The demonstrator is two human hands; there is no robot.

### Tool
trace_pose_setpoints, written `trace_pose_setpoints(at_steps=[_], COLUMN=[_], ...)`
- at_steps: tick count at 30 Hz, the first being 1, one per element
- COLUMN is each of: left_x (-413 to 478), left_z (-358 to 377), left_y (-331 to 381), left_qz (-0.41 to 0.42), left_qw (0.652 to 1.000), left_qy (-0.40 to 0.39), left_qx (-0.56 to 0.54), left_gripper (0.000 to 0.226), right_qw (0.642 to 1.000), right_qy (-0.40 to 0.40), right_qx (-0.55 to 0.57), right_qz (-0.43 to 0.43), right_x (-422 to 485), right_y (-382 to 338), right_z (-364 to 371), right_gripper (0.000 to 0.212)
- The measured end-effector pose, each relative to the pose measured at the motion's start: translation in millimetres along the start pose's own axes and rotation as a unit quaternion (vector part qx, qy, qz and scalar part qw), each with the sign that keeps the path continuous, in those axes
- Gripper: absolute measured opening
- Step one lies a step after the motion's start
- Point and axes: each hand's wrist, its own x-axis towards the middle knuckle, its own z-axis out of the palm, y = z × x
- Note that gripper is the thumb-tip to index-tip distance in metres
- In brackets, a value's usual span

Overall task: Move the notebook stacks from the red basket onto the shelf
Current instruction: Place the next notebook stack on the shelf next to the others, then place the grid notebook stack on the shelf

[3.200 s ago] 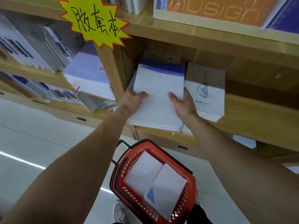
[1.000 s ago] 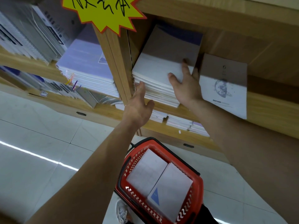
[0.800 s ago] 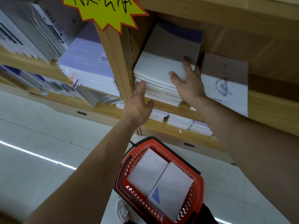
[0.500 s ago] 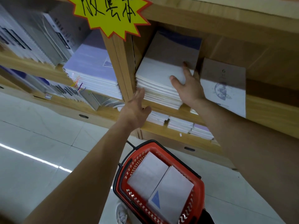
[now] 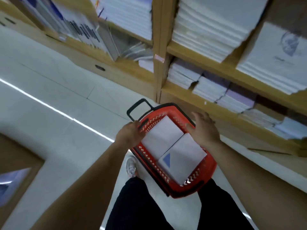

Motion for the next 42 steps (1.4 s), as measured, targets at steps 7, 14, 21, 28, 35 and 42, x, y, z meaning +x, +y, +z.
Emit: trace_pose_setpoints(at_steps=[7, 14, 21, 28, 35, 42], left_x=[63.3, 163.4, 255.6, 290.8, 278.4, 263.2], left_z=[120.7, 213.5, 266.1, 276.8, 273.6, 241.9], left_y=[-55.1, -64.4, -75.1, -87.9, -81.5, -83.3], left_qz=[-0.033, -0.032, -0.052, -0.006, -0.049, -0.003], left_qw=[0.998, 0.999, 0.998, 0.997, 0.997, 0.991], left_qy=[-0.043, -0.013, 0.01, 0.024, -0.013, -0.112], left_qx=[0.019, 0.018, -0.033, -0.078, -0.064, -0.068], left_gripper=[0.068, 0.08, 0.105, 0.118, 0.099, 0.075], right_qw=[0.994, 0.993, 0.997, 0.99, 0.986, 0.989], right_qy=[-0.107, -0.071, 0.064, 0.125, 0.151, 0.134], right_qx=[-0.014, -0.086, -0.044, -0.061, -0.075, -0.059], right_qz=[0.025, 0.039, 0.024, 0.017, 0.008, 0.019], right_x=[30.9, 63.5, 71.4, 74.8, 74.8, 75.2], right_y=[47.8, 112.2, 146.0, 152.7, 157.1, 153.6], right_z=[146.0, 270.3, 346.7, 362.5, 365.8, 363.8], right_gripper=[0.06, 0.071, 0.067, 0.065, 0.067, 0.067])
